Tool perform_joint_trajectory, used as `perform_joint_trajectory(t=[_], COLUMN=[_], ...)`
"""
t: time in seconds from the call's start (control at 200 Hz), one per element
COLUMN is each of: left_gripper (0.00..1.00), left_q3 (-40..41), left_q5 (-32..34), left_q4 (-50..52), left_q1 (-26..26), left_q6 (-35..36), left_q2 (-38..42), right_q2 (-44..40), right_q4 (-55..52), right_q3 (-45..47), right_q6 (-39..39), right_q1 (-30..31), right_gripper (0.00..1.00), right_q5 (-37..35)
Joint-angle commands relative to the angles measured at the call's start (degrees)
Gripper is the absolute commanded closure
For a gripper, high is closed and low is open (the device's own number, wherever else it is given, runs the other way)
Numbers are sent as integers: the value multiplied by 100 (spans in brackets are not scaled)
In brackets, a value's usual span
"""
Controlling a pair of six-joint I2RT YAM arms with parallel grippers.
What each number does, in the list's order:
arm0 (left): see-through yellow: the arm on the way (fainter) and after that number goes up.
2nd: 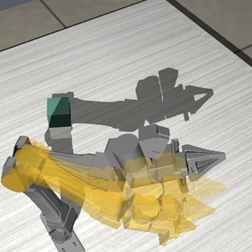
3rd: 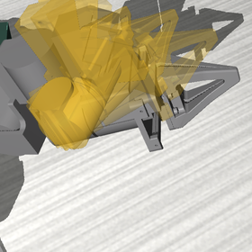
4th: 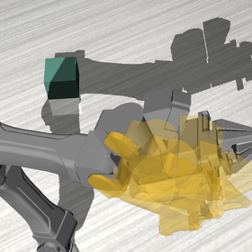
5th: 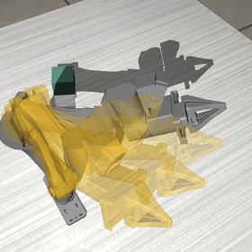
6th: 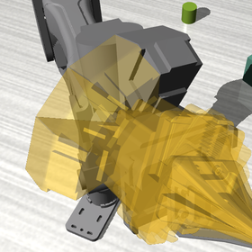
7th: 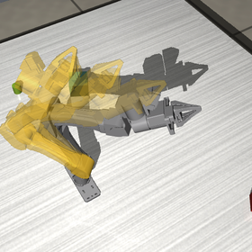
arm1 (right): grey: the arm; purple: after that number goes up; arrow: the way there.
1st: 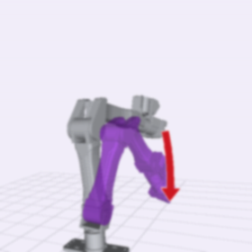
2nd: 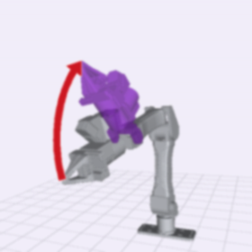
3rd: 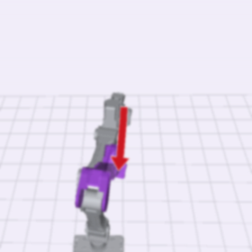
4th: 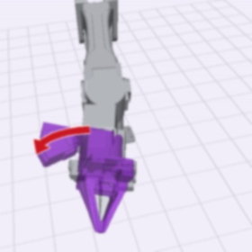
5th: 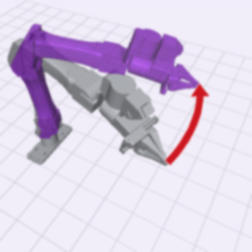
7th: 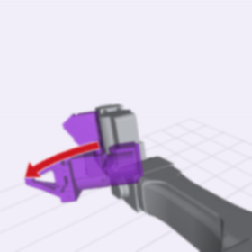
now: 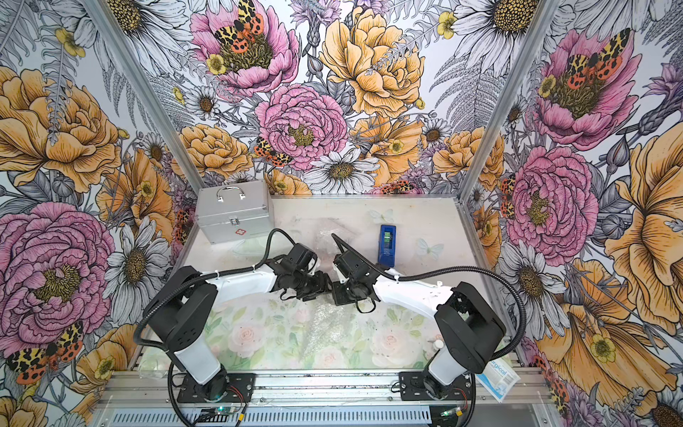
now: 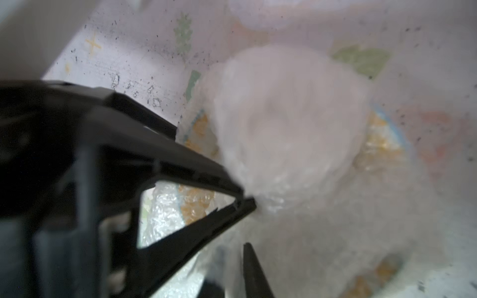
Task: Wrap bowls in bubble wrap
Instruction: Wrap the bowl in bubble wrap.
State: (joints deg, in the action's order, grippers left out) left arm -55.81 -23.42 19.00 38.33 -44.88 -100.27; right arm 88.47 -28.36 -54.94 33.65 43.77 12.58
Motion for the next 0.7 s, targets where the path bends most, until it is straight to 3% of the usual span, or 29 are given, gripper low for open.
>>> perform_joint_trajectory(t=[0.0,0.09,0.155,0.255,0.4,0.53,0.695], left_gripper=[41,41,41,41,41,40,33], left_q3=[-167,-154,-142,-106,-49,-6,-39], left_q5=[13,35,60,103,146,96,44], left_q4=[-2,20,46,51,-15,-99,-99], left_q1=[-86,-88,-71,-58,-85,-99,-265], left_q6=[41,54,54,17,-70,-167,-273], left_q2=[-132,-61,33,119,137,254,581], right_q2=[-579,-1159,-1472,-1499,-1055,-455,107], right_q4=[64,-82,-266,-800,-1005,-981,-970], right_q3=[134,219,250,184,196,28,-108], right_q6=[119,286,463,829,1093,1012,858], right_q1=[-2,-8,-24,-111,-167,-150,-66], right_gripper=[67,55,38,26,24,21,19], right_q5=[-172,-485,-785,-1298,-1485,-1246,-1173])
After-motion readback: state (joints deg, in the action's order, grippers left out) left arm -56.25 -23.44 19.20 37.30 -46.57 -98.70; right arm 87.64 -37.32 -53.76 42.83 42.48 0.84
